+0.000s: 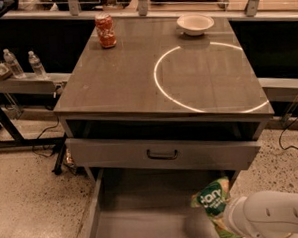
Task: Pick green rice chip bag from middle drawer and place on counter
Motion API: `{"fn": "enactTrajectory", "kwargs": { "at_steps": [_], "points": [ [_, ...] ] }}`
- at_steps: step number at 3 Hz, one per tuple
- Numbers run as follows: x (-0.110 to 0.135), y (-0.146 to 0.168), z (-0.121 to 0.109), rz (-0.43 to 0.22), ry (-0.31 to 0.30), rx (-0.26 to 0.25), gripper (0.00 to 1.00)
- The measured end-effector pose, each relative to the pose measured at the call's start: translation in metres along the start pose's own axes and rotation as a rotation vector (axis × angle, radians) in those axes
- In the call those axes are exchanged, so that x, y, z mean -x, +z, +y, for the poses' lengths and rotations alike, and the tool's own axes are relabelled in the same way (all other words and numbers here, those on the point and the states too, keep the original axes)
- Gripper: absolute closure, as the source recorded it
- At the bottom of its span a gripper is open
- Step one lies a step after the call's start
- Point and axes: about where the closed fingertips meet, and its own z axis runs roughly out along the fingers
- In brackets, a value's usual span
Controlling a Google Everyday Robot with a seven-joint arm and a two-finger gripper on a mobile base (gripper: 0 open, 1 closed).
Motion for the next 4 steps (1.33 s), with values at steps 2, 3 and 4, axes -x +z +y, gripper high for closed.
{"fn": "enactTrajectory", "kwargs": {
  "at_steps": [2,3,4],
  "points": [
    [-0.021,-0.007,-0.075,0.142,-0.128,-0.227,1.00],
    [-0.027,-0.024,-0.120,0.180,-0.105,-0.317,1.00],
    [-0.028,-0.026,-0.126,0.189,-0.124,-0.317,1.00]
  ]
}}
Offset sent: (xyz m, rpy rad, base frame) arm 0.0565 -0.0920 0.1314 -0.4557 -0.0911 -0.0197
